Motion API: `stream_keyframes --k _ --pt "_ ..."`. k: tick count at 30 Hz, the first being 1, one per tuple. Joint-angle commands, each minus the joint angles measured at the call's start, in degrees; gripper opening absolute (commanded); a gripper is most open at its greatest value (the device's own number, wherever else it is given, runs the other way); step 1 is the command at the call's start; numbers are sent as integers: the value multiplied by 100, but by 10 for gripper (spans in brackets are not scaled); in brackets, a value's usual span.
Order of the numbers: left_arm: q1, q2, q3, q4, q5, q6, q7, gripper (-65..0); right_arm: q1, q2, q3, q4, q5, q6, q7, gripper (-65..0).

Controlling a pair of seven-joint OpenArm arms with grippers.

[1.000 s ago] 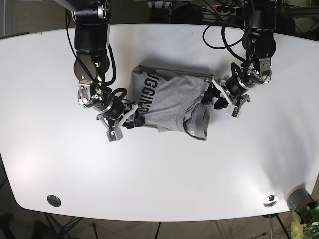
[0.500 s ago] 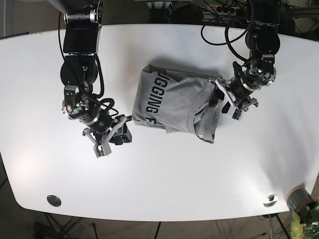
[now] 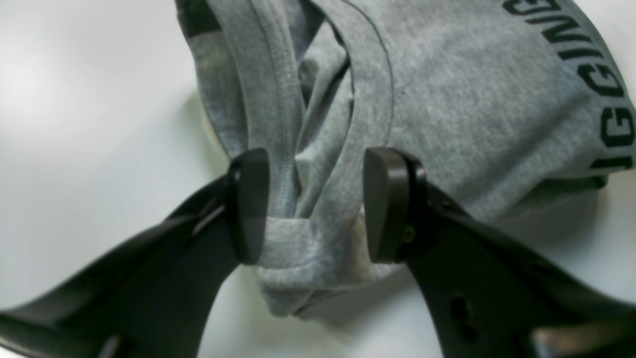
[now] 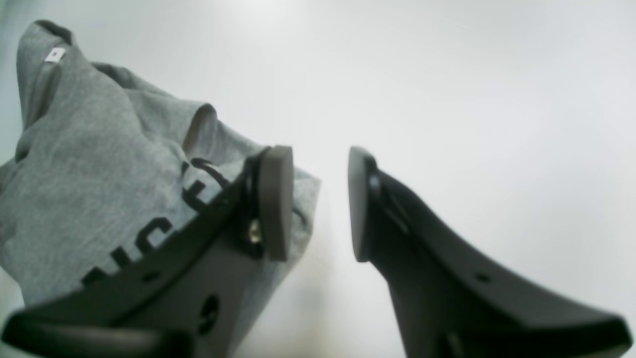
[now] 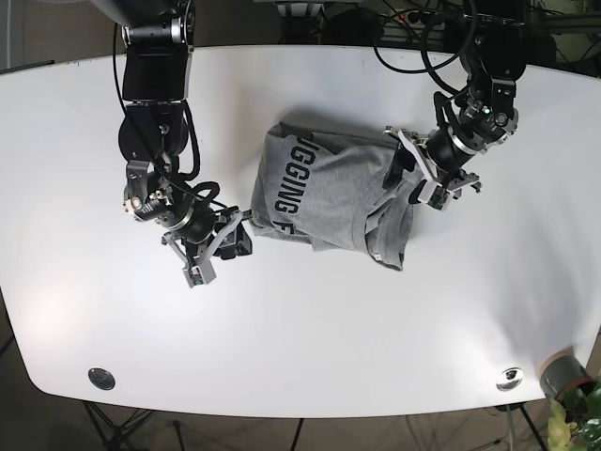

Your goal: Fold the T-shirt properly

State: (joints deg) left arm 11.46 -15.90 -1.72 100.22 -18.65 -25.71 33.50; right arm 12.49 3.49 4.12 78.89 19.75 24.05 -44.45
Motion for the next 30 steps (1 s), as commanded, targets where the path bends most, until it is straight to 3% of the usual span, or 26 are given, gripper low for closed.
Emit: stream_keyframes --k 1,7,15,24,30 --pt "-87 100 70 -128 -64 -9 -110 -369 135 16 14 -166 87 43 247 -477" --pt "-113 302 97 -330 -38 -9 -119 -369 118 -133 -117 -579 34 43 502 -477" --pt "-157 205 62 -822 -38 -9 -145 -371 -32 -98 -680 -861 25 -1 1038 -477" --pt "-149 74 -290 -1174 -64 -35 -154 -371 -58 227 -452 -861 78 -10 1223 -477" --pt "-307 74 -308 -1165 -64 -694 -145 -374 30 280 -144 -861 34 -1 1205 -477"
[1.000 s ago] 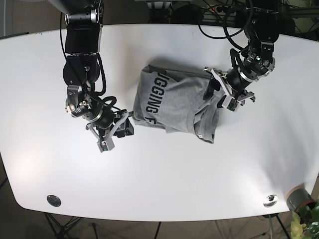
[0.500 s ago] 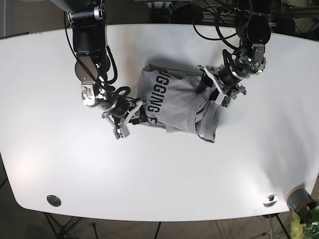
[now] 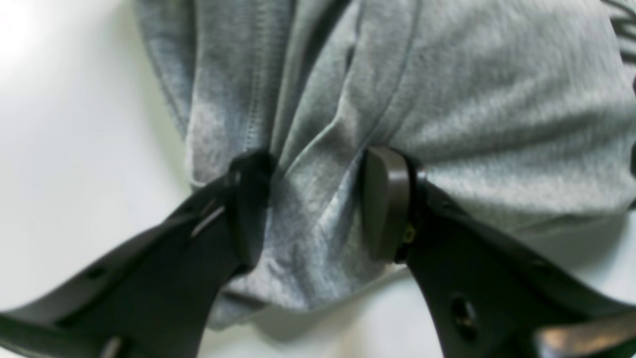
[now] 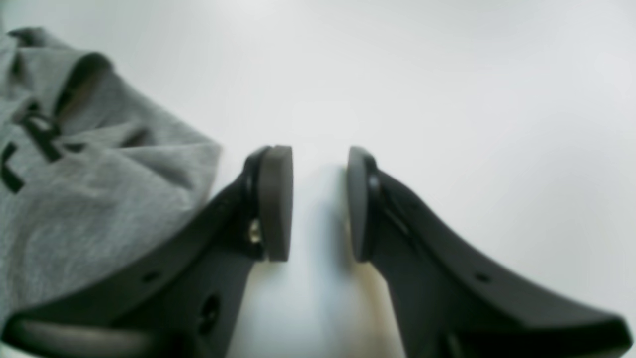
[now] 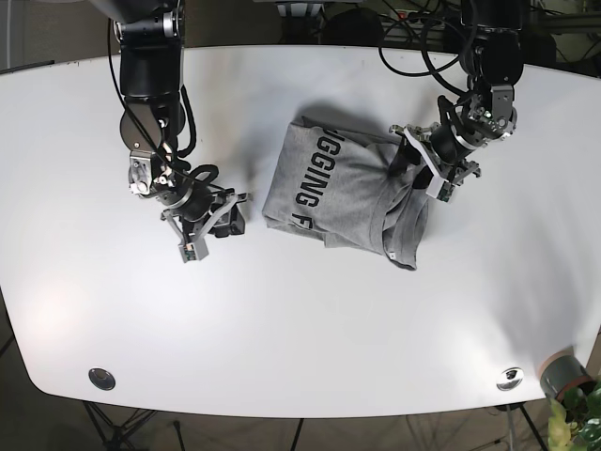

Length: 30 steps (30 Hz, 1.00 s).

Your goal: Fold the T-shirt properly

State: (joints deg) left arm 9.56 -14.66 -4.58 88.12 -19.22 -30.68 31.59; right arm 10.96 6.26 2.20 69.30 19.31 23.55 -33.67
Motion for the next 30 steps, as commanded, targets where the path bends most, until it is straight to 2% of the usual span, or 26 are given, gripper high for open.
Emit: stream_keyframes --k 1,3,5,8,15,18,25,28,30 --pt "-134 -51 -21 63 -7 -339 54 -383 183 46 57 134 113 49 119 -477" --pt "-143 -51 -30 186 -7 -488 71 -407 174 81 22 160 148 49 110 -477" --pt "-117 -51 -30 476 -7 -611 71 -451 165 73 -13 433 201 49 -127 -477" --pt "-108 -51 -30 722 -7 -638 80 -476 69 -24 -31 767 359 49 -462 -477" --pt "-108 -60 -56 863 -7 -655 80 -479 -107 -499 -57 1224 456 49 -752 -477" --pt "-99 -51 -206 863 -7 -664 80 -479 -116 -613 -259 1215 456 49 -822 -477" --pt "-108 -42 -276 459 1 -664 71 -481 -195 -622 -787 1198 447 41 -813 -477" --pt "-108 -60 -276 204 1 -673 63 -481 -177 -622 -866 969 341 -56 -760 -477" --pt "-117 -69 -276 2 1 -673 45 -481 -151 -622 -883 670 60 -135 -523 -477"
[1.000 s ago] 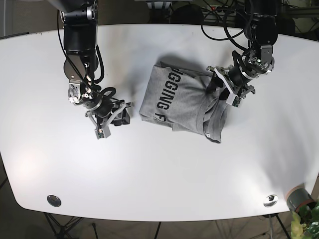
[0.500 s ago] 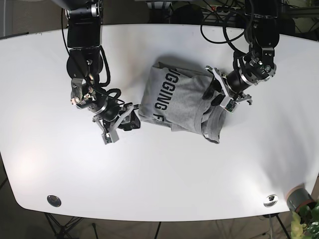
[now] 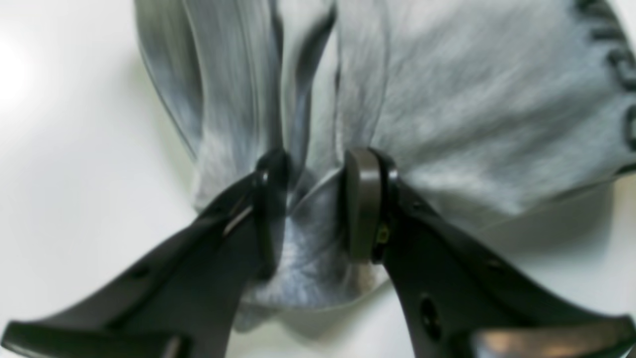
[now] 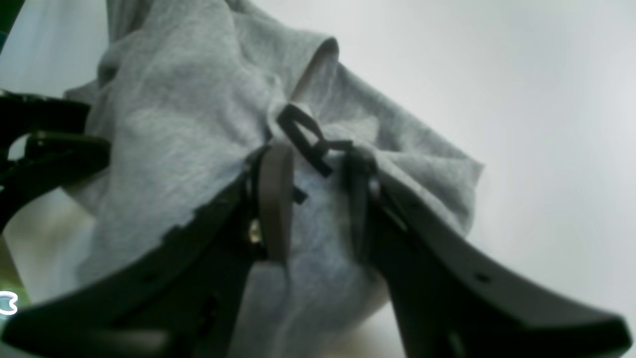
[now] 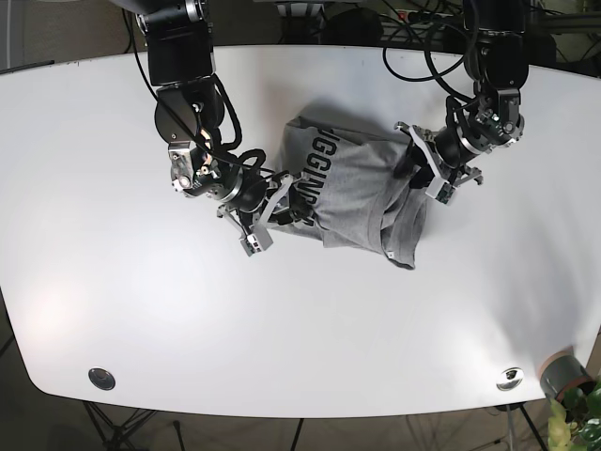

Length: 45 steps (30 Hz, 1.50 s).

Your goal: Fold the T-shirt properly

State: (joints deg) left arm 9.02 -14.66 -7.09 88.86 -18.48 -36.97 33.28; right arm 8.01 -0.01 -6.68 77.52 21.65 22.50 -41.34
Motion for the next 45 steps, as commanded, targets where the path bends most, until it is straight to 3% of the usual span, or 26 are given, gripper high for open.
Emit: stream_keyframes --k 1,4,11,19,27,34,38,45 --pt "-62 -69 -25 -134 -73 -44 -123 -481 144 5 4 -248 -270 -30 358 -477" --pt "-80 -77 -25 -451 -55 -44 -123 -481 170 14 30 -705 -525 -13 754 -477" --pt "-528 -77 213 -1224 -47 -44 -132 -481 329 243 637 -1119 -367 14 930 -477" --pt "-730 -121 283 -1040 -82 -44 -123 -479 425 823 813 -952 257 5 860 -477" --pt "-616 -95 265 165 -82 -44 -88 -476 355 1201 804 -477 1083 -48 745 -477" --pt "-238 -121 265 912 -55 -35 -88 -476 346 1157 778 -196 1110 -48 517 -477" --pt "87 -350 257 1132 -55 -35 -88 -478 460 964 769 -231 1092 -48 517 -477" --pt "325 -376 -86 806 -47 -8 -97 -481 671 603 760 -600 336 5 525 -477"
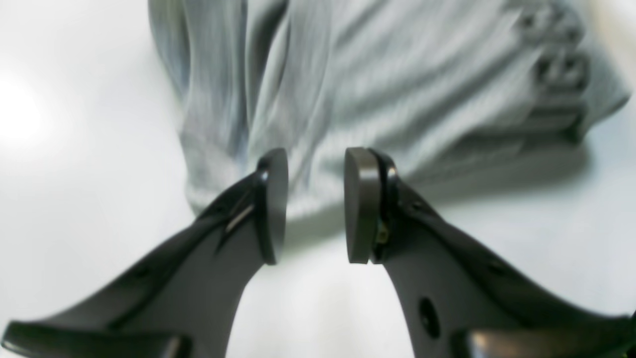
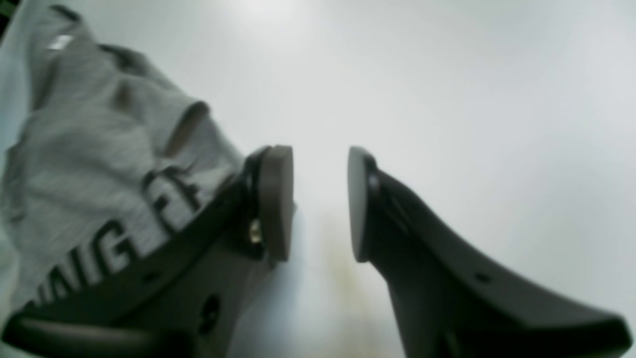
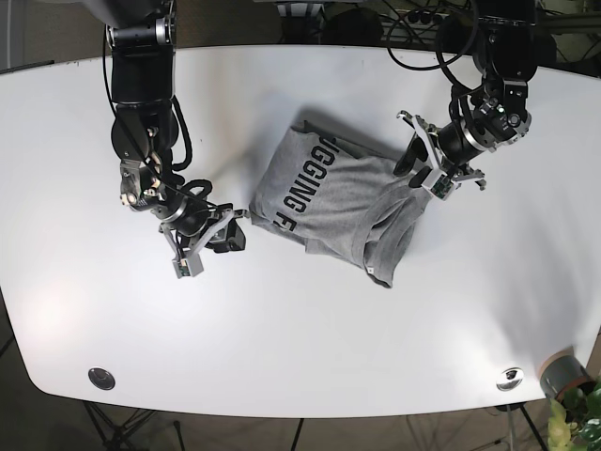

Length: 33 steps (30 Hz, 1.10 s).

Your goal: Fold the T-shirt properly

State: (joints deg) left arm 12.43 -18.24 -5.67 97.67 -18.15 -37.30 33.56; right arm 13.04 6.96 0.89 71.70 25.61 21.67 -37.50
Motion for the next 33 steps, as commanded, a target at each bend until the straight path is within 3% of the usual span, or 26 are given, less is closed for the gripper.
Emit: stream_keyframes --k 1,5,10,15,22,33 --pt "-34 53 -431 -241 -79 24 -125 -481 213 -173 4 -89 -270 88 150 -477" --pt "-174 369 -949 -620 -79 33 -125 -481 371 -402 4 -300 -851 88 308 -477" --pt "-535 518 -1020 -1015 176 33 -117 -481 380 -577 4 -511 -1422 97 686 -477" --pt "-939 782 -1011 -1666 457 16 -125 -481 371 -577 4 -845 -1484 97 1029 -477" --pt "-1581 826 -932 -2598 466 -2 -134 -481 178 -410 13 -836 -1457 97 1081 -477" --pt "-2882 835 158 -3890 466 24 -187 -481 -877 -208 48 368 -1457 97 1073 -477"
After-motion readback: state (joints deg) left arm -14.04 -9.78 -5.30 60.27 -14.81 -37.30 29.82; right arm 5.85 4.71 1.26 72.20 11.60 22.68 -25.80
